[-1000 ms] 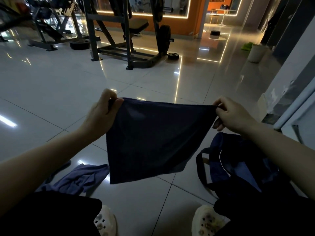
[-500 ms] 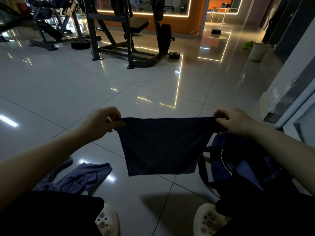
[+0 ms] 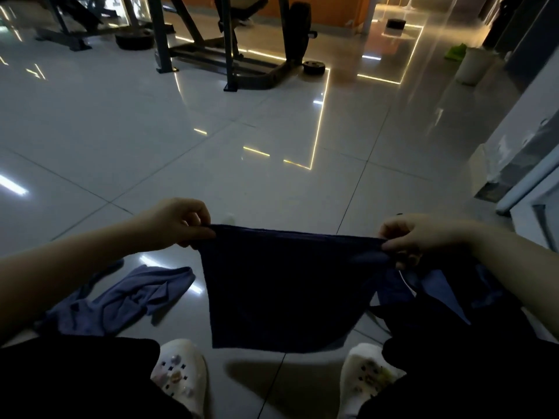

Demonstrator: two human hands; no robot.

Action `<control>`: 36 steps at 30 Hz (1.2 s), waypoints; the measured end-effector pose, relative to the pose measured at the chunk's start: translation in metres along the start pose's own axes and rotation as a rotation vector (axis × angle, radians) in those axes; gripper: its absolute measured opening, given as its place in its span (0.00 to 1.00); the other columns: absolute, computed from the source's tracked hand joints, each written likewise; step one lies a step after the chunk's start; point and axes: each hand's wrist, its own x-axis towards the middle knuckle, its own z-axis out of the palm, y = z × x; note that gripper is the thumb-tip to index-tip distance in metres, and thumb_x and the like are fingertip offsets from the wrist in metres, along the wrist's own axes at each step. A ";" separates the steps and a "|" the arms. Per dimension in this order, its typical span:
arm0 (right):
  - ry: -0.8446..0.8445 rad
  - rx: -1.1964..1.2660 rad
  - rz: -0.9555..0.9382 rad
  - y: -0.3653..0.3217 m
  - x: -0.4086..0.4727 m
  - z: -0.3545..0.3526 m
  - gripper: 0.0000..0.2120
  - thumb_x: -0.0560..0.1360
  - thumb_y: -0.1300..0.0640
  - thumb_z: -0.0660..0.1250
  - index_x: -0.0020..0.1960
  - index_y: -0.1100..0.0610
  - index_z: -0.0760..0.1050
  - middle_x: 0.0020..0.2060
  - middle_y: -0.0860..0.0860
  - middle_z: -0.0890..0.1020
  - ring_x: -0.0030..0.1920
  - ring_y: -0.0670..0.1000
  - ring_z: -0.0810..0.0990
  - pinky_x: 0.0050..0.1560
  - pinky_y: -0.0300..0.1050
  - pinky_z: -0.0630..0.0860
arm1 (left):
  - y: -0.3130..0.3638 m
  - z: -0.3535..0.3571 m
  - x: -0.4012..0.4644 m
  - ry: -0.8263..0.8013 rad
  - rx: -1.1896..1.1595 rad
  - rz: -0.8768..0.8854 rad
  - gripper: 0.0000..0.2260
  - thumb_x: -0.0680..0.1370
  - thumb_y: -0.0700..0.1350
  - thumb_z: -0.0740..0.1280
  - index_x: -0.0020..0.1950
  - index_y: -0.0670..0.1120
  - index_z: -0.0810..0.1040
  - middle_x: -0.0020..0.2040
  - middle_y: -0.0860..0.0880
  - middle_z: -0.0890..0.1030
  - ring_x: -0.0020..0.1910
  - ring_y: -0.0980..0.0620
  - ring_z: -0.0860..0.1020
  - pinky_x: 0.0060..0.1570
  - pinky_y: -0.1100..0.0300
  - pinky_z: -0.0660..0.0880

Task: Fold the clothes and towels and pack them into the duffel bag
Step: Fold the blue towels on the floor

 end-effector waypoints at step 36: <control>0.107 -0.644 -0.067 0.148 0.255 0.150 0.05 0.78 0.62 0.58 0.51 0.58 0.71 0.52 0.56 0.72 0.44 0.58 0.72 0.39 0.48 0.64 | -0.191 0.198 0.152 -0.329 0.747 0.059 0.15 0.78 0.46 0.65 0.64 0.53 0.74 0.60 0.48 0.76 0.54 0.43 0.79 0.46 0.55 0.71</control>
